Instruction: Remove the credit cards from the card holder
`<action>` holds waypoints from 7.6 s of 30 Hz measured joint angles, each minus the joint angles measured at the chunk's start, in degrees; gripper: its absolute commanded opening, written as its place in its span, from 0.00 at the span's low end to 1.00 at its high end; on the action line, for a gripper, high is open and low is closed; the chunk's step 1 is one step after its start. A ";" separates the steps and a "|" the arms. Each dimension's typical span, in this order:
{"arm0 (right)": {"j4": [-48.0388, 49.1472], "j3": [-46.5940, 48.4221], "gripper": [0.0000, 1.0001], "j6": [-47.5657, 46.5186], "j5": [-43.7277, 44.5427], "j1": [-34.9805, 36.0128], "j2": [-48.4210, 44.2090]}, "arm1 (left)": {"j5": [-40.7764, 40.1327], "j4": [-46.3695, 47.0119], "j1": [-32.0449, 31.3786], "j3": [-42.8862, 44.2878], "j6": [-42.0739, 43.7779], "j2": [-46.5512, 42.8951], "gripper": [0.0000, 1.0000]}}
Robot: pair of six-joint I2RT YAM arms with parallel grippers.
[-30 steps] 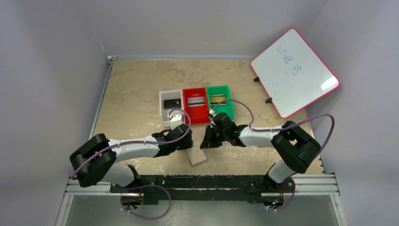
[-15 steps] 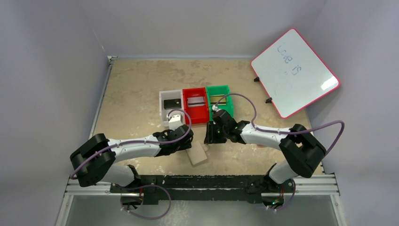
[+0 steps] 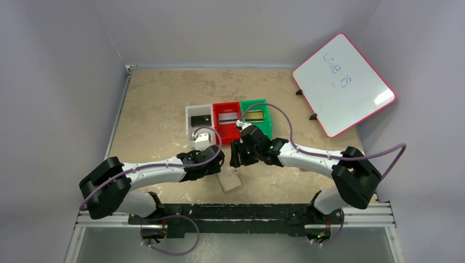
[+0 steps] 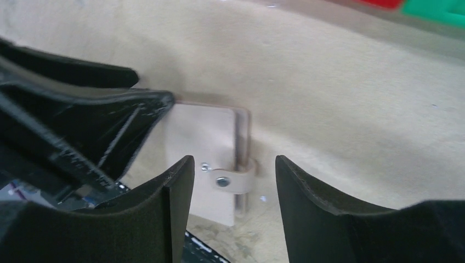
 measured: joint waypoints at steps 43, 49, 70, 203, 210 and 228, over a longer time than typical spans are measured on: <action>-10.32 6.29 0.00 5.73 12.50 7.91 7.37 | -14.56 -9.44 0.00 -2.21 -8.52 -21.31 0.77; -8.98 4.55 0.00 5.95 11.06 6.01 3.63 | -14.43 -6.54 0.00 -8.17 -10.19 -32.35 0.91; 7.69 -1.55 0.00 8.00 -6.86 1.70 -9.49 | -13.62 -4.52 0.00 -7.87 -11.17 -31.91 0.76; 26.49 -26.49 0.00 8.11 -12.39 -14.21 -11.04 | 9.70 16.35 -5.51 -7.23 -3.85 -5.44 0.51; 26.56 -26.51 0.00 8.74 -12.11 -14.21 -9.38 | 9.81 17.88 -6.23 -7.23 -3.93 -4.04 0.50; 27.82 -26.51 0.00 9.38 -11.19 -14.21 -7.39 | 7.56 15.37 -8.72 -2.49 -4.02 -1.77 0.51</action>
